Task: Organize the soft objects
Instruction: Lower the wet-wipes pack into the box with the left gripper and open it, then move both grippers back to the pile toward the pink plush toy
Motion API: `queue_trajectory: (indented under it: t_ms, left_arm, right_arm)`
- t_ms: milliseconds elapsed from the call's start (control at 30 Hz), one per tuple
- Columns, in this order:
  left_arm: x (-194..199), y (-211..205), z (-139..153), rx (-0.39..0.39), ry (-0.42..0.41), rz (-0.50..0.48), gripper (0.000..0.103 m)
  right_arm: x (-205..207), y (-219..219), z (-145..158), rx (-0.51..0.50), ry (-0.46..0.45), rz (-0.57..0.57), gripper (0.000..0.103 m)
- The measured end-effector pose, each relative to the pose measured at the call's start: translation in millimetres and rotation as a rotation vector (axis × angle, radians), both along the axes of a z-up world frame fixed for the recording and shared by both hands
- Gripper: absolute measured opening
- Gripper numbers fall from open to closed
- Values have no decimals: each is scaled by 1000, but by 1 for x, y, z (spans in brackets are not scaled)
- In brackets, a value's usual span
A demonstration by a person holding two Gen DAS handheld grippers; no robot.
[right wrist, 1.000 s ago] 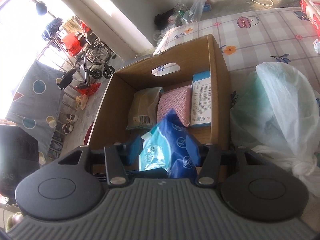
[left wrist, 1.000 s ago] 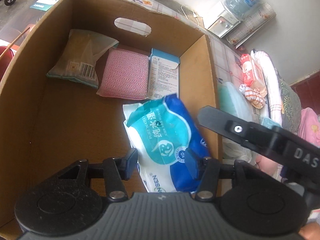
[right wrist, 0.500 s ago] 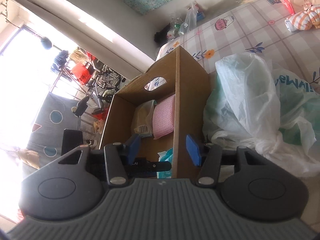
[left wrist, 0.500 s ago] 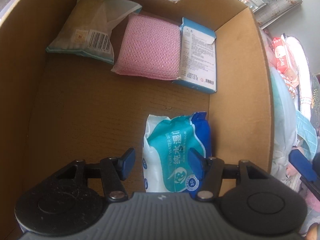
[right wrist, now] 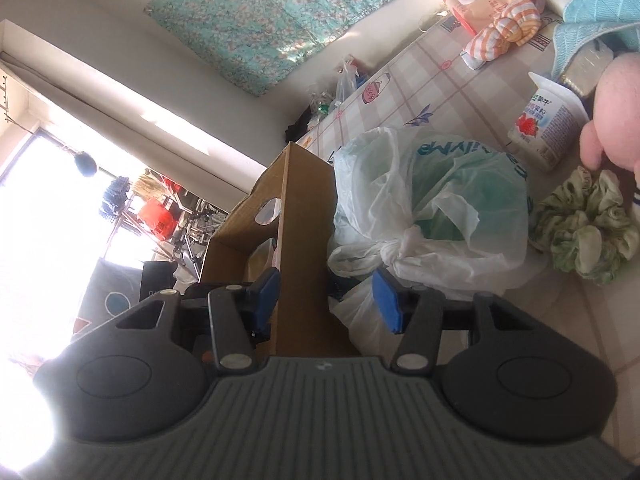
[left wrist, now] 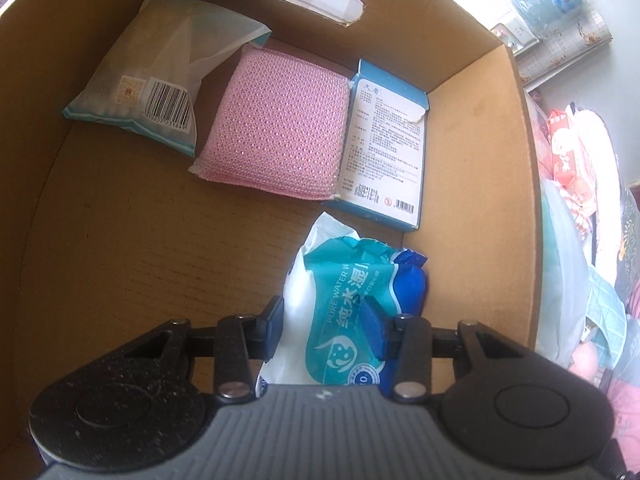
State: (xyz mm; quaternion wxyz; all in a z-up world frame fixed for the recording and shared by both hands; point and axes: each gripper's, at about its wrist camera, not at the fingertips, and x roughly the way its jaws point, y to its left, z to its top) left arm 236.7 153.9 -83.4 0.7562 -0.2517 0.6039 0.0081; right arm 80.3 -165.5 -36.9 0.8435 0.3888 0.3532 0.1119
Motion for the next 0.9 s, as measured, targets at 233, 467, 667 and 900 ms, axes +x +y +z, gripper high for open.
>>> queue_trajectory:
  t_ms: [233, 467, 667, 900]
  left_arm:
    - [2, 4, 3, -1, -64, 99, 41]
    - [-3, 9, 4, -29, -79, 146, 48]
    - [-11, 9, 28, -19, -136, 145, 65]
    - [-51, -4, 85, 20, -288, 77, 76]
  right_arm:
    - [-21, -17, -23, 42, 38, -53, 52]
    - [-36, -26, -32, 33, 54, -89, 54]
    - [-54, -37, -32, 26, 38, -129, 60]
    - [-73, -45, -29, 16, 8, -169, 64]
